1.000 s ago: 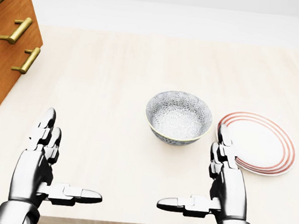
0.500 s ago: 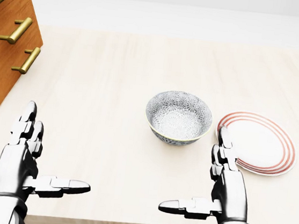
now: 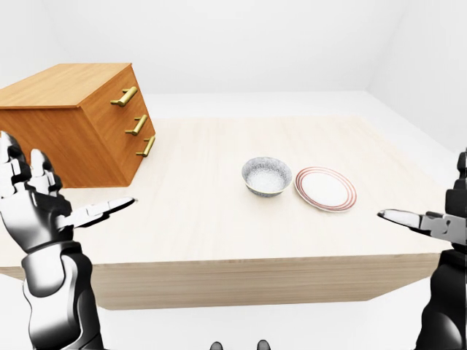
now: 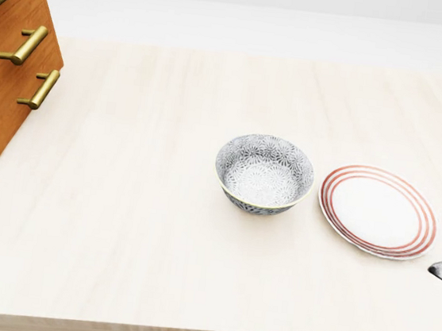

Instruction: Put the bowl on top of the cabinet.

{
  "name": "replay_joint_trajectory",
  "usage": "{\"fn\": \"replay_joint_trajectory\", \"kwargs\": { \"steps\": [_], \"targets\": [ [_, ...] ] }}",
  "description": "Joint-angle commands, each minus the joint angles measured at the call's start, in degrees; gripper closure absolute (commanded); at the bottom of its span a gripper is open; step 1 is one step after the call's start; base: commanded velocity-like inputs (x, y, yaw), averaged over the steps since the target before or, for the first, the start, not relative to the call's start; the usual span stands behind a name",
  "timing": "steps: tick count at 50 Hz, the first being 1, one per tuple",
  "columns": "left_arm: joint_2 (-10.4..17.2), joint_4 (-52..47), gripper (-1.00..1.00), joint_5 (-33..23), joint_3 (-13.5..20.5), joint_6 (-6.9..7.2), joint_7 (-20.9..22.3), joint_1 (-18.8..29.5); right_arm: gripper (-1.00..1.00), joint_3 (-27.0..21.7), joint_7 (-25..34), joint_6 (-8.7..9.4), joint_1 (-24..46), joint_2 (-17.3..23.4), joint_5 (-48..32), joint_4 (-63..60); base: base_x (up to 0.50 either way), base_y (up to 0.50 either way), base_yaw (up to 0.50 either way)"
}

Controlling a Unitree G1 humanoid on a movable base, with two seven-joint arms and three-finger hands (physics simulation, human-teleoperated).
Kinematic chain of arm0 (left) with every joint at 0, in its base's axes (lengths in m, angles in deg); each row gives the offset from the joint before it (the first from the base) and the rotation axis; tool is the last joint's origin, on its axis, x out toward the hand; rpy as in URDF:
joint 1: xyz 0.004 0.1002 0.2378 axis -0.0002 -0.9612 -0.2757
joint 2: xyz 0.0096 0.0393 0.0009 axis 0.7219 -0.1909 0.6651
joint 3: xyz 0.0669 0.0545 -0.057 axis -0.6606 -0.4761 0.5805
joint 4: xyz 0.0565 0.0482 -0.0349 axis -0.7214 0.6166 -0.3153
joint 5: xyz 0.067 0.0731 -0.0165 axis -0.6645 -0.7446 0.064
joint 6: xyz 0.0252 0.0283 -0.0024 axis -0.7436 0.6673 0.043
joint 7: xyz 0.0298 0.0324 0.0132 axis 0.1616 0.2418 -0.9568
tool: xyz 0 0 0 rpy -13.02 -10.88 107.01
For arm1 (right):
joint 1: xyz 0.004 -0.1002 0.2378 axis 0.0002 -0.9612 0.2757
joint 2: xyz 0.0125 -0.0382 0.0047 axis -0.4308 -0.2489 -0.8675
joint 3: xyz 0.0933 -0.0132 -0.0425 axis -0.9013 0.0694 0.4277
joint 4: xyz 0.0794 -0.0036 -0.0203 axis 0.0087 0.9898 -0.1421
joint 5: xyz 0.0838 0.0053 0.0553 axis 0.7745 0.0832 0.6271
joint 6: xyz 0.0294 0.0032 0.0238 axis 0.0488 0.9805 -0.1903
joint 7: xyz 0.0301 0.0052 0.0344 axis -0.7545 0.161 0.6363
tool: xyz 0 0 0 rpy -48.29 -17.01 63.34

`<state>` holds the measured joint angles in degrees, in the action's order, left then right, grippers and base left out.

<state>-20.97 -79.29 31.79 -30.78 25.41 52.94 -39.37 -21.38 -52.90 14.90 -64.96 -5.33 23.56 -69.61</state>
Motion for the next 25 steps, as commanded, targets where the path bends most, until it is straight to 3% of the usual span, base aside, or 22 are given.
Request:
{"fn": "replay_joint_trajectory", "kwargs": {
  "steps": [1, 16, 25],
  "targets": [
    [2.7, -3.44, -1.0, 4.69, 6.34, 0.0, -2.85, 0.71, -1.0, -10.42, -1.87, 0.0, 0.12, 3.09, 9.08, -8.27, 0.0, 0.0, 0.0],
    [3.09, -1.29, -1.0, 4.88, 5.73, 0.0, -3.75, 0.79, -1.0, -10.0, -2.62, 0.0, -0.25, 3.18, 9.65, -8.05, 0.0, 0.0, 0.0],
    [3.24, -1.35, -1.0, 5.2, 5.85, 0.0, -4.03, 0.84, -1.0, -9.45, -2.4, 0.0, -0.45, 2.92, 9.24, -8.34, 0.41, 0.0, 0.0]
  ]
}}
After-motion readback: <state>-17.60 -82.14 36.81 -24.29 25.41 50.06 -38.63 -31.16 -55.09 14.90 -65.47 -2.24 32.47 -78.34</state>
